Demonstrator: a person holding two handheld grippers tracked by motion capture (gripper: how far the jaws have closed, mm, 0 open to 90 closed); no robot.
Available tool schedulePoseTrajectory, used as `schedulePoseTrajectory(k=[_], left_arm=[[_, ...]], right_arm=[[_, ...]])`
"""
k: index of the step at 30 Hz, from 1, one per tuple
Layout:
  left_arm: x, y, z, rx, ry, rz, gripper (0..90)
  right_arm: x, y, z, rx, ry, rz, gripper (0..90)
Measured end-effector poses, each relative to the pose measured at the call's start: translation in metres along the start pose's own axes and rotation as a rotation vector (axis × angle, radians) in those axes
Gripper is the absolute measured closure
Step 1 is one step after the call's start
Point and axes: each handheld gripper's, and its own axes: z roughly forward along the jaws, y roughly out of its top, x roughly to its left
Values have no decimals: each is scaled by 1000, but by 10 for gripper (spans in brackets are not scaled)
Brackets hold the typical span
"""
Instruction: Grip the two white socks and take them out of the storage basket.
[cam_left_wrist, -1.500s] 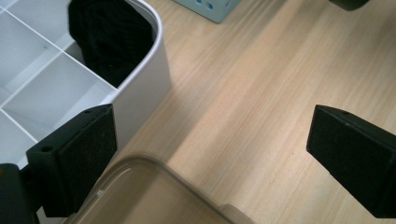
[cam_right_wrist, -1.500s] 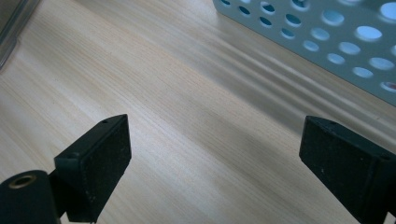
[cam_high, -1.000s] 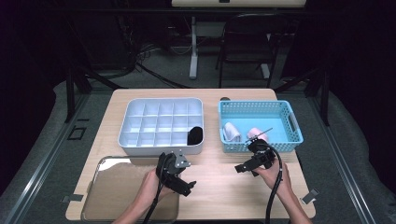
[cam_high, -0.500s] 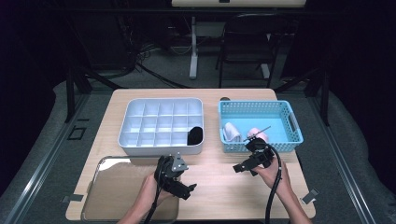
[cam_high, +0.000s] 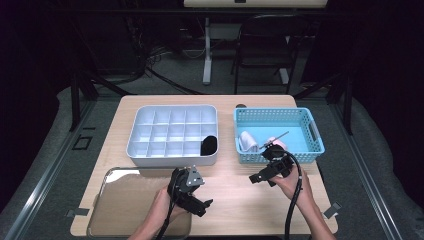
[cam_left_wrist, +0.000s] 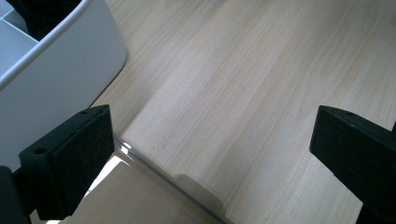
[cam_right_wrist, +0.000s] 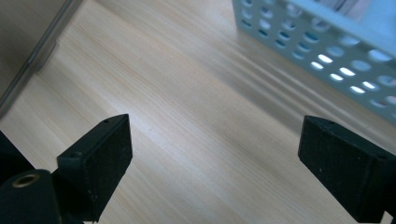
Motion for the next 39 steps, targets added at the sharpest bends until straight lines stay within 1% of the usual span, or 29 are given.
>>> schedulePoseTrajectory(k=[1, 2, 3, 5, 6, 7, 8, 9, 10, 11, 13, 15, 17, 18, 19, 20, 22, 23, 24, 25, 26, 27, 29, 30, 31, 32, 34, 36, 39], left_arm=[[0, -1, 1, 4, -6, -7, 2], [0, -2, 2, 7, -9, -12, 1], [0, -2, 2, 15, -8, -9, 1], [-2, -2, 3, 17, -8, -5, 1], [-3, -1, 3, 21, -3, 0, 1], [-4, -1, 3, 22, -3, 2, 1], [-5, -1, 3, 20, -2, 3, 1], [-6, -1, 3, 19, -1, 2, 2], [-6, -1, 3, 13, -1, -4, 2], [-6, -1, 3, 12, -1, -6, 2], [-6, 0, 4, 11, -3, -11, 2], [-8, 0, 4, 3, -11, -9, 2], [-8, 1, 5, 7, -10, -3, 2], [-8, 1, 4, 4, -13, -8, 2], [-8, 1, 4, 4, -11, -6, 1], [-8, 1, 4, 3, -11, -6, 1], [-7, 1, 3, 0, -12, -12, 1], [-7, 1, 3, 3, -8, -15, 1], [-7, 1, 2, 2, 0, -20, 1], [-7, 1, 2, 2, 0, -20, 1], [-7, 1, 1, -8, -8, -41, 2], [-7, 1, 1, -8, -3, -41, 1], [-8, 0, 1, -7, -6, -36, 2], [-9, -1, 2, -2, -4, -35, 2], [-8, -1, 2, 0, -5, -35, 1], [-8, -1, 2, -1, -6, -37, 1], [-8, 0, 3, -2, -7, -33, 1], [-9, 0, 4, 4, -5, -28, 2], [-9, 0, 5, 4, -14, -31, 1]], right_arm=[[0, 1, -3, -5, -4, -2, 96], [0, 3, -7, -22, 4, -2, 96], [0, 4, -10, -30, -4, -8, 96], [0, 8, -16, -35, 5, -9, 93], [0, 9, -19, -38, -12, -13, 93], [0, 11, -22, -52, -9, -10, 94], [-1, 14, -25, -51, -14, -9, 93], [-2, 16, -27, -46, -25, -21, 93], [-3, 19, -29, -50, -18, -17, 93], [-5, 22, -31, -42, -31, -21, 91], [-7, 27, -34, -75, -30, -9, 92], [-11, 32, -33, -72, -24, -4, 91], [-14, 38, -34, -62, -40, -2, 92], [-15, 41, -34, -52, -39, -10, 92], [-15, 43, -34, -61, -41, -5, 94], [-16, 46, -34, -53, -51, -8, 93], [-18, 51, -33, -48, -40, -8, 96], [-19, 54, -32, -43, -44, -3, 95], [-20, 57, -30, -49, -43, 8, 96], [-22, 61, -30, -27, -49, -10, 95], [-24, 64, -28, -18, -54, -4, 96], [-24, 66, -27, -30, -53, 6, 96], [-26, 69, -26, -20, -57, 6, 96], [-29, 75, -23, -15, -56, 19, 97], [-29, 76, -22, -20, -53, 26, 97], [-31, 80, -20, -2, -56, 19, 97], [-32, 84, -18, -1, -50, 27, 100], [-34, 89, -15, 6, -54, 29, 104], [-37, 95, -14, 15, -58, 34, 120]])
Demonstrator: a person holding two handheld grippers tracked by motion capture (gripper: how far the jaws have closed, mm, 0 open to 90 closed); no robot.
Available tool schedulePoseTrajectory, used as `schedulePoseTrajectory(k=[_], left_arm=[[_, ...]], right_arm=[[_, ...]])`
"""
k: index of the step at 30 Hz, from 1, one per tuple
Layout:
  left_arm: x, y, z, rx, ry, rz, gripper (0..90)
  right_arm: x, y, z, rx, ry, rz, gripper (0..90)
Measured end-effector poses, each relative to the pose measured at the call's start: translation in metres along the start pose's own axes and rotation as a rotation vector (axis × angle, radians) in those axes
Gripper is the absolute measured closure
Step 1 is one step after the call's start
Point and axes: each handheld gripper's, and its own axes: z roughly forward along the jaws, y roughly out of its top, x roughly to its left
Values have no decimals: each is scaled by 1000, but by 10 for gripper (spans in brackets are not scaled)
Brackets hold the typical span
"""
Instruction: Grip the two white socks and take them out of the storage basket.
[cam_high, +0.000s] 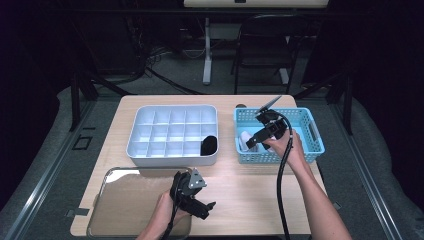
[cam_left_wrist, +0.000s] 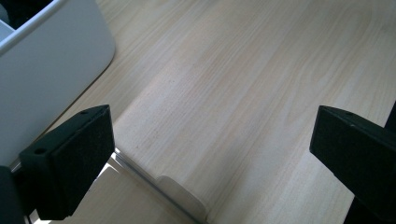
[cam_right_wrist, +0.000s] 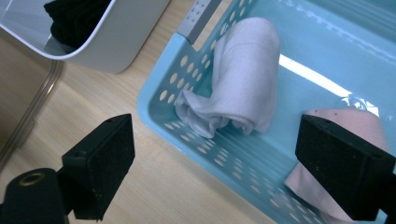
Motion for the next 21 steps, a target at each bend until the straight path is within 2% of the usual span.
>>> schedulePoseTrajectory(k=[8, 10, 11, 12, 13, 14, 18, 20, 21], left_arm=[[-4, 2, 3, 8, -11, 11, 2], [-4, 2, 3, 5, -15, 14, 2], [-5, 3, 3, 7, -14, 12, 1], [-5, 3, 4, 8, -15, 14, 1], [-5, 3, 4, 8, -15, 14, 1], [-4, 3, 4, 10, -16, 14, 2], [-3, 2, 3, 9, -11, 12, 1], [-3, 2, 3, 9, -8, 14, 2], [-3, 2, 3, 10, -9, 14, 1]], right_arm=[[-10, 16, 9, 51, -3, 41, 172], [-11, 18, 12, 62, 0, 56, 222], [-12, 19, 15, 70, -3, 52, 219], [-14, 20, 17, 65, -4, 71, 244], [-16, 22, 18, 80, 1, 65, 271], [-16, 22, 21, 71, -4, 80, 266], [-16, 25, 27, 81, -2, 82, 282], [-16, 29, 35, 111, -14, 71, 313], [-15, 29, 38, 99, -16, 83, 319]])
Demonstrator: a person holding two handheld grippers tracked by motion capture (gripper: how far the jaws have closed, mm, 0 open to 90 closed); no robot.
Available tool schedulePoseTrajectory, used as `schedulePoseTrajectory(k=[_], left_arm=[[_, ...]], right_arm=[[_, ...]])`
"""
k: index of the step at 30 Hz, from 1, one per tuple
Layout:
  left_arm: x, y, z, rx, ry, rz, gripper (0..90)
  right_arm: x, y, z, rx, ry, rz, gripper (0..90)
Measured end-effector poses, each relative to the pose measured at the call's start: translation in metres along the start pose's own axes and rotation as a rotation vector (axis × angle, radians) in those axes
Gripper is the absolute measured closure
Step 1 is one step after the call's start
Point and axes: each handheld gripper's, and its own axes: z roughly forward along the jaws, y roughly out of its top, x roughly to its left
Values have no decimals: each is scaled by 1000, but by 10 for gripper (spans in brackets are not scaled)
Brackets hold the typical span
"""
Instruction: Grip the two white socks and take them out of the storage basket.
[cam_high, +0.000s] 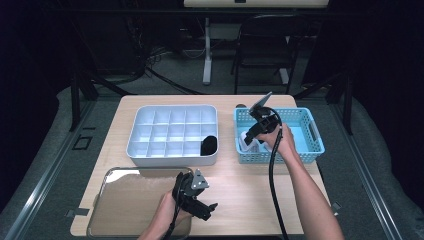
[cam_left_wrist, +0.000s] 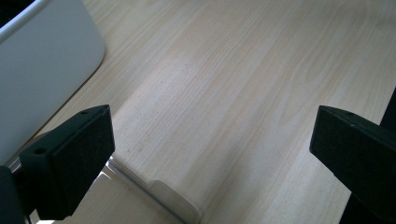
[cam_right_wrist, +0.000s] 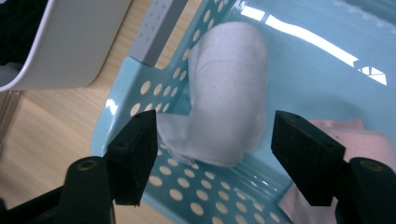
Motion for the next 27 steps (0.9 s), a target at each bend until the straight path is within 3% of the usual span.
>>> schedulePoseTrajectory(k=[1, 12, 27], left_arm=[[0, -1, 0, 0, 0, -1, 2], [1, -1, 2, 9, -9, 2, 2], [3, -3, 2, 13, -6, 1, 2]], right_arm=[[-1, 2, 1, 26, -6, -16, 329], [4, 15, 26, 76, -44, 7, 425], [1, 18, 30, 137, -64, 11, 583]])
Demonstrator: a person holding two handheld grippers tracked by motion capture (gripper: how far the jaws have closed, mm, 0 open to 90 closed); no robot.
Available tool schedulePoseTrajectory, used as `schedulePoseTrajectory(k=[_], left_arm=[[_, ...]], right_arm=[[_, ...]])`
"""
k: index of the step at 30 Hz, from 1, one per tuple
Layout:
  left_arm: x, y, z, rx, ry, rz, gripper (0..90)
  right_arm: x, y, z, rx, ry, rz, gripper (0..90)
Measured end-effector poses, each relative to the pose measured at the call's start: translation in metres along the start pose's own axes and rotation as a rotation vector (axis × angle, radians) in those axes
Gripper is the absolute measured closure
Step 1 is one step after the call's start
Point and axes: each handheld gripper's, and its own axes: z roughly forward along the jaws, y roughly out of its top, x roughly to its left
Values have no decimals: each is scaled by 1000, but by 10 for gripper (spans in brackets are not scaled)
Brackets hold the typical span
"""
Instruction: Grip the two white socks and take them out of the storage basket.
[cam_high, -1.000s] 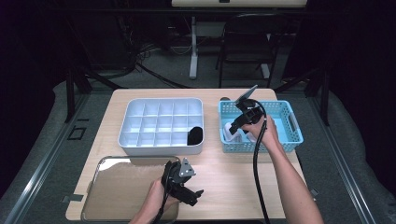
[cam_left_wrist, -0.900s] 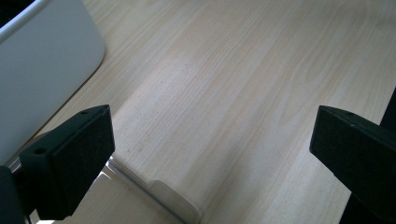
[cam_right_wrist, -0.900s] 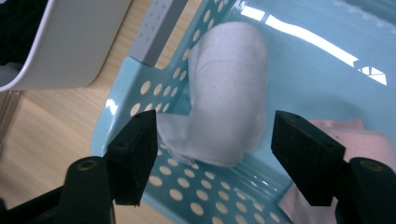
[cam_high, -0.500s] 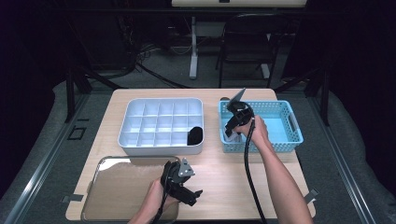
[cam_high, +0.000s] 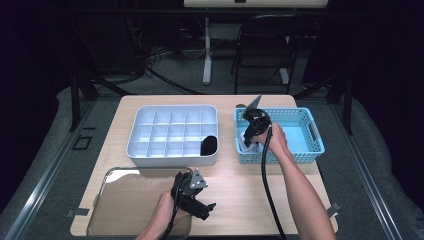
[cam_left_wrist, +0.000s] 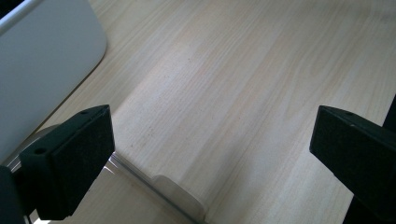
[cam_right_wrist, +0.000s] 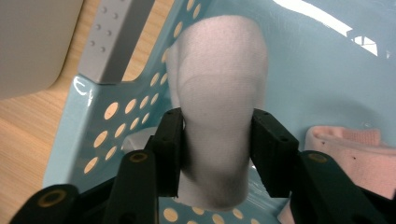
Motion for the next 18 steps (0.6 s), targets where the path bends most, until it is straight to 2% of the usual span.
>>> schedulePoseTrajectory(k=[7, 8, 18], left_arm=[[-1, -1, 0, 3, 0, 6, 1], [0, -1, 0, 3, -1, 6, 2], [1, -1, 0, 4, 0, 5, 2]], right_arm=[[1, 0, 0, 7, -3, 0, 639], [2, 0, 0, -11, -1, 7, 640], [3, -2, -6, -44, 1, -4, 643]])
